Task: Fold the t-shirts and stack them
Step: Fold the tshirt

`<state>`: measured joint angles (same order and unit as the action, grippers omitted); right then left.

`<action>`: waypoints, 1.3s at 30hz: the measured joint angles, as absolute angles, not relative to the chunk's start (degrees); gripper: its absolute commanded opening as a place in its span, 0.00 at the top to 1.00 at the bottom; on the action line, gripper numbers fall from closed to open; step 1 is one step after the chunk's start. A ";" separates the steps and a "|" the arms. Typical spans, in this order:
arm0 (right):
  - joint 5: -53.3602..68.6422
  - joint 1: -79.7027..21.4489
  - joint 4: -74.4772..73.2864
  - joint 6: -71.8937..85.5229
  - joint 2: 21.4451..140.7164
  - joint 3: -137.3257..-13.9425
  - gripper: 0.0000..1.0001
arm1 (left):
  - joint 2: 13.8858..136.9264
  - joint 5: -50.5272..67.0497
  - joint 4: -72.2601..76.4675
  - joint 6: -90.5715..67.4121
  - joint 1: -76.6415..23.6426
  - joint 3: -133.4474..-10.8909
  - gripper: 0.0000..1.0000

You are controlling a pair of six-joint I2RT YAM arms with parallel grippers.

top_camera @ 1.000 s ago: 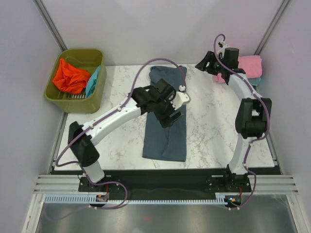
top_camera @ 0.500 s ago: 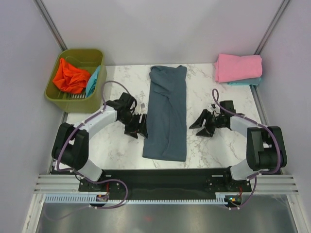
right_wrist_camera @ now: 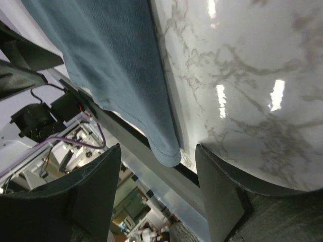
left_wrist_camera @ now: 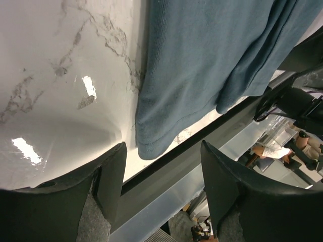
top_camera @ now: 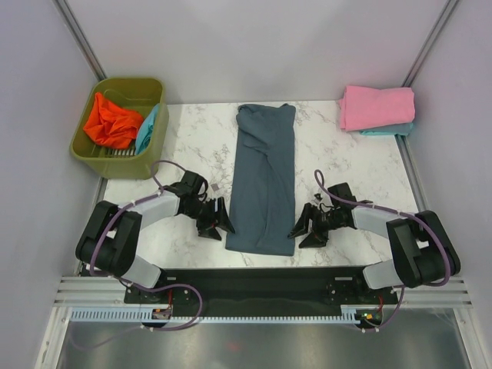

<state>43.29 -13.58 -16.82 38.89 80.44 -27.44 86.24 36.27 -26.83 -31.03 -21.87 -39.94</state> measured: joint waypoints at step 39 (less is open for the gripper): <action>44.58 -15.25 -15.29 36.82 81.38 -36.93 1.00 | 90.08 39.57 -23.99 -32.75 -22.37 -49.12 0.98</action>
